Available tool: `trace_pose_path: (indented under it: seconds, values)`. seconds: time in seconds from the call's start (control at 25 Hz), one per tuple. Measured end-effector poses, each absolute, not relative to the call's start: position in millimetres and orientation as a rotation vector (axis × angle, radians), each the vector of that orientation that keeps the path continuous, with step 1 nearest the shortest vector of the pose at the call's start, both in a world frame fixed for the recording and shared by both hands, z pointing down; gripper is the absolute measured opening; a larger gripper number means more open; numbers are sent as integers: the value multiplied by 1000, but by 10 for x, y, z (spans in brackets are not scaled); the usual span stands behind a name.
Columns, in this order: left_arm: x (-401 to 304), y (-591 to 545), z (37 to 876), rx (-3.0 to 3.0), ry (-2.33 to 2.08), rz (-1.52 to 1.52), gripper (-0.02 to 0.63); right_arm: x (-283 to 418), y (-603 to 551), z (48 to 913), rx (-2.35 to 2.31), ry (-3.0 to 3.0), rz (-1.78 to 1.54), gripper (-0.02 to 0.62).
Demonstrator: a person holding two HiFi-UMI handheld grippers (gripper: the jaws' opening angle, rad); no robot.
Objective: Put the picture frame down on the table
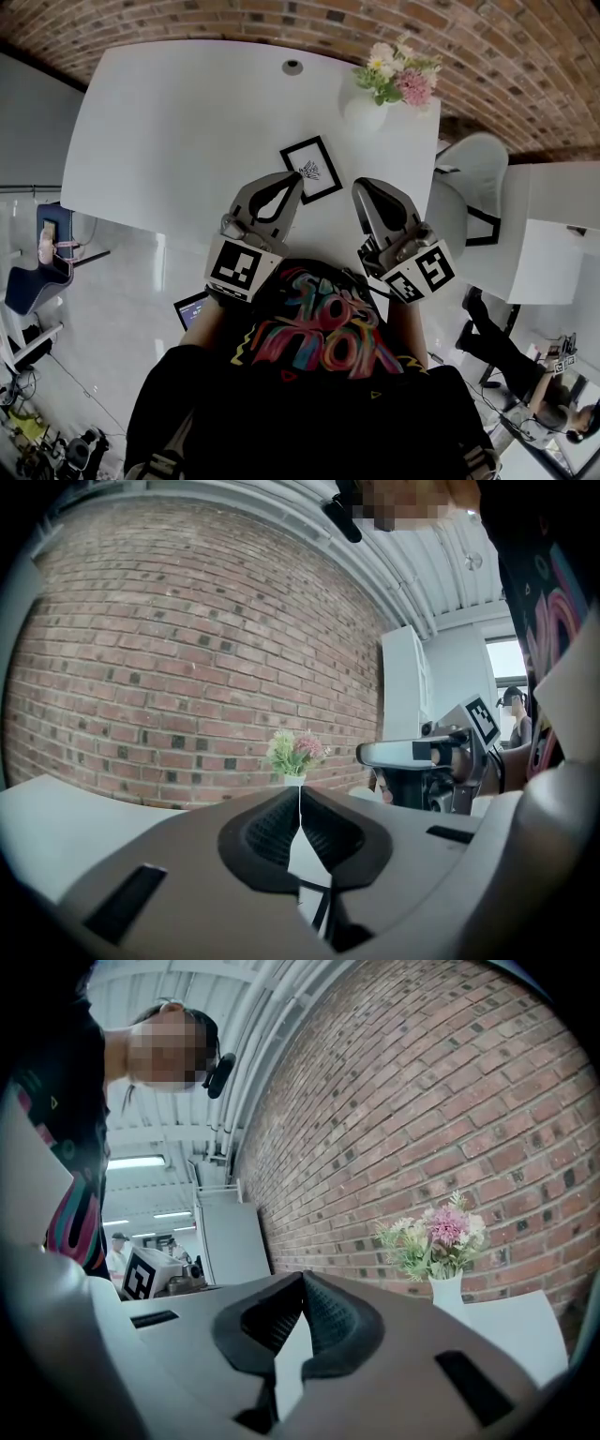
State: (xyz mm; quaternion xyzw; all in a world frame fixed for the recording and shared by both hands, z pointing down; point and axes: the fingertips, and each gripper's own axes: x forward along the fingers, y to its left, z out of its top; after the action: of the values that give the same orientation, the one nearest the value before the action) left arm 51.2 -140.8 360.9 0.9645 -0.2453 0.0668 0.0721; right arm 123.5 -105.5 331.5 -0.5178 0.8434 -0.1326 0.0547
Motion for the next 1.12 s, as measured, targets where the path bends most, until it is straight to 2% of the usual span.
trace_pose_path:
  seconds: [1.12]
  values:
    - [521, -1477, 3575, 2908, -732, 163, 25, 1198, -1102, 3420, -1582, 2601, -415, 20]
